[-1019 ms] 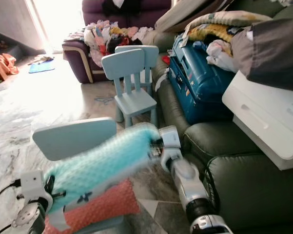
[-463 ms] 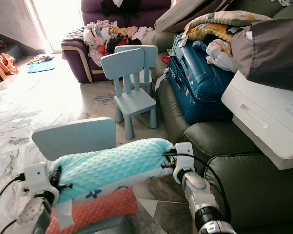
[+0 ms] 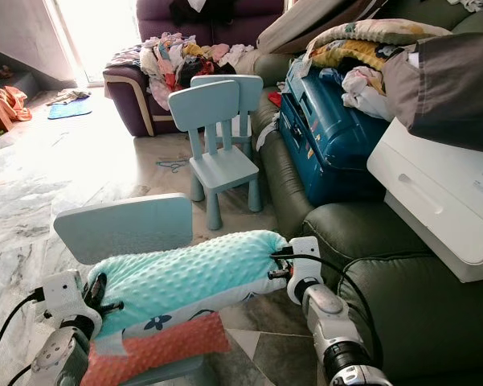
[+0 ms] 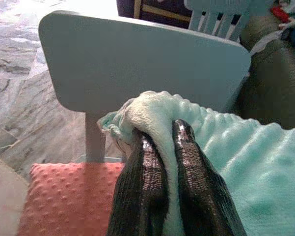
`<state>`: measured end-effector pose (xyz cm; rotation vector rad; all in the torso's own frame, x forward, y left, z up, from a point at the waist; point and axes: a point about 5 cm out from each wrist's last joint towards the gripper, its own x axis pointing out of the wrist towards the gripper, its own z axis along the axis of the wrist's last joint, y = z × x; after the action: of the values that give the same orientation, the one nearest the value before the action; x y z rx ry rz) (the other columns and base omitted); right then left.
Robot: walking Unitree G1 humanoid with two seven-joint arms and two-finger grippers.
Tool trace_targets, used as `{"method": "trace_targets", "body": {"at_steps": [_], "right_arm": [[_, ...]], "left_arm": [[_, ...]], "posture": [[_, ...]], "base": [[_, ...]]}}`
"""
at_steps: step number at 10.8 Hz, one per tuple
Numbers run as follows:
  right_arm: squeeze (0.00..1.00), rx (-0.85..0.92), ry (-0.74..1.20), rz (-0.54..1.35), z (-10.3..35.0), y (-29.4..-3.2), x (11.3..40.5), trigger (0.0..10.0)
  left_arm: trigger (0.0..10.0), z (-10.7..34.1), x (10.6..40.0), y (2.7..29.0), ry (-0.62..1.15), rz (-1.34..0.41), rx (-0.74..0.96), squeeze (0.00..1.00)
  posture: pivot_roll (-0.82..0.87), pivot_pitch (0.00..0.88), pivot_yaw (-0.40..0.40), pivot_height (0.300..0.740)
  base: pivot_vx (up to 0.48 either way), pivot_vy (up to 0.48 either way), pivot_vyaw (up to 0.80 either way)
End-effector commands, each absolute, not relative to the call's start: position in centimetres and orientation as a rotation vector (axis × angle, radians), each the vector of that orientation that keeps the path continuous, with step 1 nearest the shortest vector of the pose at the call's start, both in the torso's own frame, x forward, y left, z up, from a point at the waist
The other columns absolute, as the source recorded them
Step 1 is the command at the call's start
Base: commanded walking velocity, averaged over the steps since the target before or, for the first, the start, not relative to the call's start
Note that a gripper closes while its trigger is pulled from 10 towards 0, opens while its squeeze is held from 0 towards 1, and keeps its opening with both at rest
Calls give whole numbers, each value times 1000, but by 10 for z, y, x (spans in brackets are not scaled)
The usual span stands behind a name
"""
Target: Move the pillow to the sofa
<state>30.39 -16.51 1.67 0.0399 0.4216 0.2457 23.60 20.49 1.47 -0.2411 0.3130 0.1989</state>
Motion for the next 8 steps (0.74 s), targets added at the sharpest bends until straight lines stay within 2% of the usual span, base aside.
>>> {"method": "trace_targets", "body": {"at_steps": [1, 8], "right_arm": [[0, 32, 405, 239, 22, -166, 309, 10000], [0, 30, 408, 253, 20, -166, 307, 10000]], "left_arm": [[10000, 19, 237, 211, 293, 227, -253, 0], [10000, 17, 231, 203, 326, 195, -358, 0]], "posture": [[-171, 18, 48, 740], [-177, 31, 46, 740]], "base": [[0, 0, 0], [0, 0, -755]]}}
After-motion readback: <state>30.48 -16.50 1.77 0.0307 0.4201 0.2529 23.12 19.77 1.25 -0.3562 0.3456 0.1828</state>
